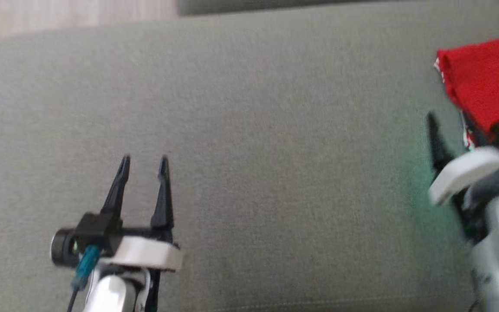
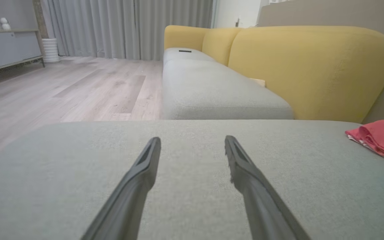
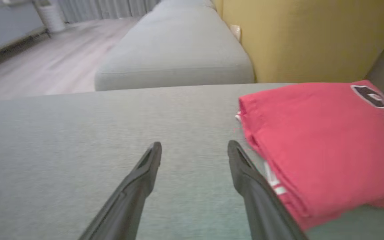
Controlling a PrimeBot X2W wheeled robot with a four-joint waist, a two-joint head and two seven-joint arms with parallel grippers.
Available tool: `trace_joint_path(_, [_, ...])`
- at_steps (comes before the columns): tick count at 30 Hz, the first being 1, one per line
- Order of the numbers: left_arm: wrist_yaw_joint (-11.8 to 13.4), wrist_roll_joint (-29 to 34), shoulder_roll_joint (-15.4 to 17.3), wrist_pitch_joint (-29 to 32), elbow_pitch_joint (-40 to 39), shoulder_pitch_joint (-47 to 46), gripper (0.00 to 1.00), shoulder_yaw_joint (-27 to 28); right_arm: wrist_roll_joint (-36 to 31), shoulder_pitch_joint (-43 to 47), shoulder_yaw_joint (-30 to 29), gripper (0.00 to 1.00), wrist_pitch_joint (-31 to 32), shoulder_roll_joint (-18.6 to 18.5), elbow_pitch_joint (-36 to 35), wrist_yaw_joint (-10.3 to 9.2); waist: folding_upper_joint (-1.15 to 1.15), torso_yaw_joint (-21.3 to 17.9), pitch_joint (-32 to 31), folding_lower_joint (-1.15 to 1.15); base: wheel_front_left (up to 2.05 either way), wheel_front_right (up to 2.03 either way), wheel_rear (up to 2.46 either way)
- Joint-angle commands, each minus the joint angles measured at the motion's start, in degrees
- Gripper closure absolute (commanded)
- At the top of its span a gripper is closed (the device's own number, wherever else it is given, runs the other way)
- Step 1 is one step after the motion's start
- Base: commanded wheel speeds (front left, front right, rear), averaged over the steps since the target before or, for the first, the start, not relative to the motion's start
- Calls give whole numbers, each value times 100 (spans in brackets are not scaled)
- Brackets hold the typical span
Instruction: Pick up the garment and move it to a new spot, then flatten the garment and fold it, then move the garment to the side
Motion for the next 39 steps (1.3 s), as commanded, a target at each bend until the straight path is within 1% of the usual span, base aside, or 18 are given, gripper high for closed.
trace_joint_path(1, [5, -6, 3, -29, -161, 28, 0, 225, 2, 89, 160, 0, -308, 67, -168, 22, 0, 249, -439, 0, 0, 0, 0])
trace_joint_path(6, [-55, -54, 3, -29, -86, 463, 0, 375, -342, 822, 402, 0, -1626, 569, -167, 22, 0, 458, -899, 0, 0, 0, 0])
trace_joint_path(9, [-111, -32, 3, -29, -147, 685, 0, 472, -489, 1220, 422, 0, -1979, 814, -419, 22, 0, 514, -1079, 0, 0, 0, 0])
trace_joint_path(10, [-124, -19, 3, -29, -194, 753, 0, 483, -496, 1350, 406, 0, -2000, 870, -593, 22, 0, 529, -1125, 0, 0, 0, 0])
trace_joint_path(11, [-124, -19, 3, -29, -194, 753, 0, 483, -496, 1350, 406, 0, -2000, 870, -593, 22, 0, 529, -1125, 0, 0, 0, 0])
trace_joint_path(15, [-178, 44, 3, -29, -442, 986, 0, 488, -545, 2021, 286, 0, -2009, 978, -1515, 22, 0, 563, -1270, 0, 0, 0, 0])
trace_joint_path(18, [-207, 68, 3, -29, -569, 1165, 0, 505, -515, 2480, 315, 0, -2010, 999, -1834, 22, 0, 554, -1376, 0, 0, 0, 0])
trace_joint_path(24, [-271, 169, 3, -29, -666, 1388, 0, 477, -308, 2930, 377, 0, -2011, 1004, -1998, 22, 0, 549, -1513, 0, 0, 0, 0])
trace_joint_path(29, [-339, 271, 3, -29, -647, 1481, 0, 472, -315, 3013, 418, 0, -2012, 1005, -1999, 22, 0, 531, -1589, 0, 0, 0, 0])
trace_joint_path(37, [-353, 333, 3, -29, -573, 1535, 0, 448, -313, 3072, 353, 0, -2012, 1005, -2002, 22, 0, 543, -1643, 0, 0, 0, 0])
trace_joint_path(38, [-349, 292, 21, 1, -390, 1746, 100, 282, -349, 3203, 252, 100, -1949, 1037, -1784, 0, 0, 544, -1644, 0, 0, 0, 0])
trace_joint_path(39, [-349, 290, 20, 2, -324, 1762, 100, 273, -347, 3203, 257, 100, -1947, 1037, -1728, 0, 0, 543, -1645, 0, 0, 0, 0])
